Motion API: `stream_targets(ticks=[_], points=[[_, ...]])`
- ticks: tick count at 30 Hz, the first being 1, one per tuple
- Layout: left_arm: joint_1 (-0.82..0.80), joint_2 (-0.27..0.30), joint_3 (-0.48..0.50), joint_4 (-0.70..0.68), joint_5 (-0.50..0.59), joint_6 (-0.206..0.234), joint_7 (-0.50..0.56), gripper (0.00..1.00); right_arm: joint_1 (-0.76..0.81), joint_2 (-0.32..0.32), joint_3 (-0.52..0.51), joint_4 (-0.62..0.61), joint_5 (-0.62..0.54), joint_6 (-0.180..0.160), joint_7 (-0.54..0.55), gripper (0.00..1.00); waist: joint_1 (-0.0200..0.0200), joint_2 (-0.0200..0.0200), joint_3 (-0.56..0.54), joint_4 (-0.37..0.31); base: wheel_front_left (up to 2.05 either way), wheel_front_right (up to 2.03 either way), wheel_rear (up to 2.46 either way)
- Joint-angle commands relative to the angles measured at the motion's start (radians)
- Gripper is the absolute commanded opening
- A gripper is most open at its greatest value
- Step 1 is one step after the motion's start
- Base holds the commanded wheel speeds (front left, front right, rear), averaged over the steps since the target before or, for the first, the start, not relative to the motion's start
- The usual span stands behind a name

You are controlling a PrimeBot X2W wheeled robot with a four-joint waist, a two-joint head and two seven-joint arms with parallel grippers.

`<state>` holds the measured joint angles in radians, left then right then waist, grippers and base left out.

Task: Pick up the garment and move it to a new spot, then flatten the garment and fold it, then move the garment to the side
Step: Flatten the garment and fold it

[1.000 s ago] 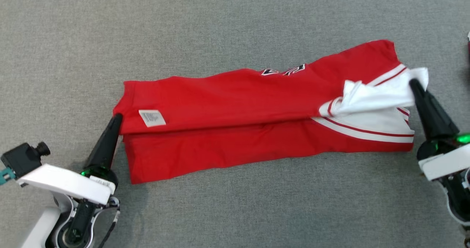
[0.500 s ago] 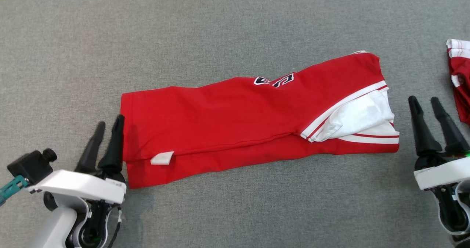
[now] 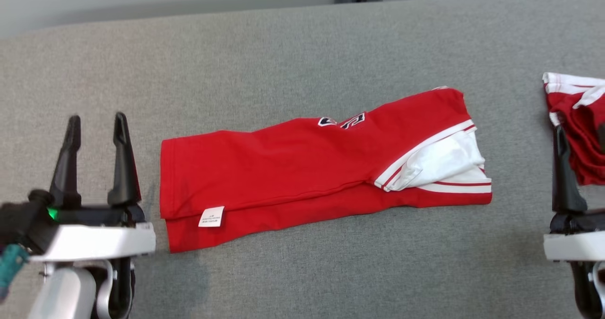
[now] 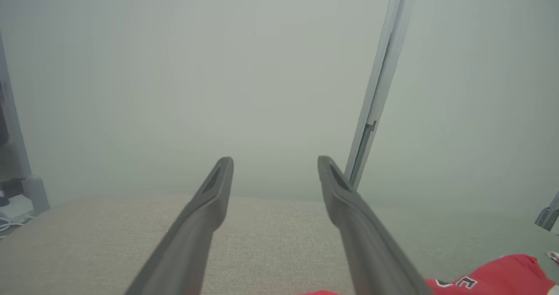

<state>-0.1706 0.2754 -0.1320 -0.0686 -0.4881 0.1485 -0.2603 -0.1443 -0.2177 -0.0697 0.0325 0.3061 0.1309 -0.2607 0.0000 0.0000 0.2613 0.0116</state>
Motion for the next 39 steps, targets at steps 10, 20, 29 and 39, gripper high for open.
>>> stream_targets(ticks=[10,20,29,39], points=[[0.159,-0.011,0.012,0.008,0.135,0.001,-0.005,1.0,0.117,0.051,-0.002,-0.037,-0.053,0.0,0.043,1.0,0.0,0.0,-0.099,-0.007,0.0,0.0,0.0],[0.157,-0.02,0.013,0.037,0.146,-0.017,-0.005,1.0,0.131,0.064,-0.012,-0.044,-0.048,0.0,0.071,1.0,0.0,0.0,-0.108,0.017,0.0,0.0,0.0],[0.126,-0.025,0.0,0.04,0.156,-0.031,-0.005,1.0,0.089,0.043,-0.034,0.003,-0.023,0.0,0.093,1.0,0.0,0.0,-0.088,0.037,0.0,0.0,0.0],[0.048,-0.049,-0.038,0.043,0.17,-0.053,-0.005,1.0,-0.114,-0.017,0.059,0.329,0.029,0.0,0.114,1.0,0.0,0.0,0.002,0.087,0.0,0.0,0.0]])
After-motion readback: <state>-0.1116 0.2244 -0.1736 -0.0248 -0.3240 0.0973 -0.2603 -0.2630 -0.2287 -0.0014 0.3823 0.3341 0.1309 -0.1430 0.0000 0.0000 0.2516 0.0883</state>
